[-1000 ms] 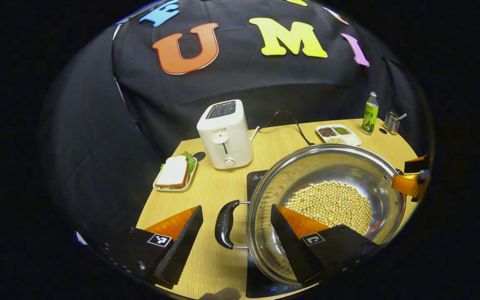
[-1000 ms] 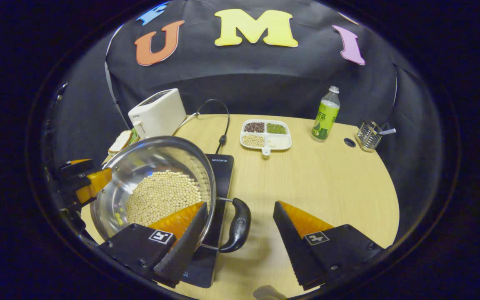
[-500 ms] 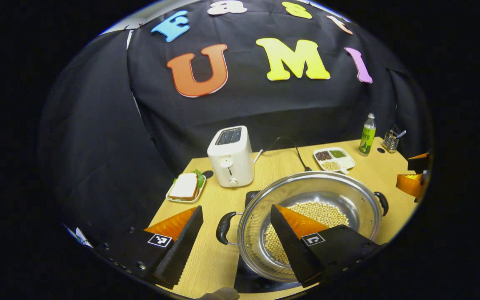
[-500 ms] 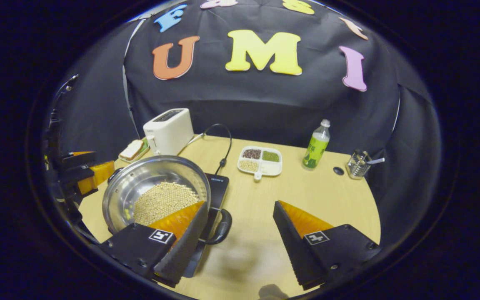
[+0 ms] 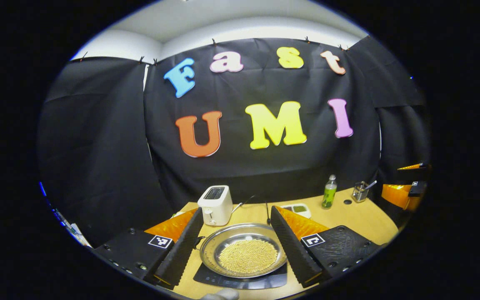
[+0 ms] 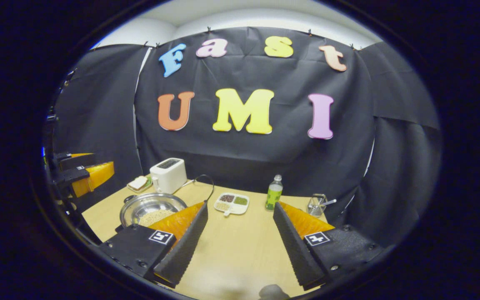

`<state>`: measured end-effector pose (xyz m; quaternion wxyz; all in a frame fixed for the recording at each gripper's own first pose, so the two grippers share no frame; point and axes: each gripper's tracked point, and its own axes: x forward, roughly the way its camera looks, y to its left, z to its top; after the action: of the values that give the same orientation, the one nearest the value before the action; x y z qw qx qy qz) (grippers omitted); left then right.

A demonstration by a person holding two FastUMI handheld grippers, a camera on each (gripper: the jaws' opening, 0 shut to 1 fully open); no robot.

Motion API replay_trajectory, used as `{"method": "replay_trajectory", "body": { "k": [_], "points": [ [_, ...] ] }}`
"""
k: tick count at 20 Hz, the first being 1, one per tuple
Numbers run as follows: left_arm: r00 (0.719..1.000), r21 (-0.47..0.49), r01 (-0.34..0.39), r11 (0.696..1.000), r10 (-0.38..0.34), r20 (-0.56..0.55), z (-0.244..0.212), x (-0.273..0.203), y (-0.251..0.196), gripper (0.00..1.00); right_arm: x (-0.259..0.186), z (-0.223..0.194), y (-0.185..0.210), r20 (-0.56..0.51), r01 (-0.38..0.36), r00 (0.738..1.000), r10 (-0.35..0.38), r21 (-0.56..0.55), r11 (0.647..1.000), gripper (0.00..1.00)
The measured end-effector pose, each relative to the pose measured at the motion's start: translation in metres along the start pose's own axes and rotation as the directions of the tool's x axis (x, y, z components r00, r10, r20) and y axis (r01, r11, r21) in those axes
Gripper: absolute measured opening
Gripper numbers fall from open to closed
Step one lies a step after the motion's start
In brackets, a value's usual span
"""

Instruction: First push the handle of the pot to place it horizontally, then grasp the pot with both hands and set it on the induction cooktop.

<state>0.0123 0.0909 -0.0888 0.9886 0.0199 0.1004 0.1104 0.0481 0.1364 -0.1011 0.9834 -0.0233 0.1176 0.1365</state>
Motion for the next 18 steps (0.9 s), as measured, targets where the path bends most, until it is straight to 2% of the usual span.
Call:
{"method": "replay_trajectory", "body": {
  "k": [5,9,12,14,18],
  "points": [
    [0.994,-0.068,0.048,0.997,-0.041,0.097,0.059,-0.078,-0.082,0.96,-0.082,0.041,-0.077,0.138,0.049,0.989,-0.054,0.041,0.998,1.00],
    [0.983,-0.099,0.095,0.990,-0.078,0.164,0.090,-0.121,-0.121,0.96,-0.130,0.053,-0.120,0.180,0.094,0.977,-0.113,0.112,0.989,1.00],
    [0.978,-0.101,0.116,0.988,-0.096,0.183,0.099,-0.135,-0.135,0.96,-0.150,0.059,-0.139,0.211,0.123,0.966,-0.147,0.124,0.985,1.00],
    [0.978,-0.100,0.118,0.988,-0.098,0.183,0.101,-0.137,-0.139,0.96,-0.158,0.063,-0.136,0.246,0.104,0.960,-0.134,0.132,0.986,1.00],
    [0.981,-0.092,0.126,0.988,-0.110,0.161,0.093,-0.137,-0.145,0.96,-0.157,0.052,-0.142,0.219,0.110,0.966,-0.139,0.137,0.984,0.99]
  ]
}}
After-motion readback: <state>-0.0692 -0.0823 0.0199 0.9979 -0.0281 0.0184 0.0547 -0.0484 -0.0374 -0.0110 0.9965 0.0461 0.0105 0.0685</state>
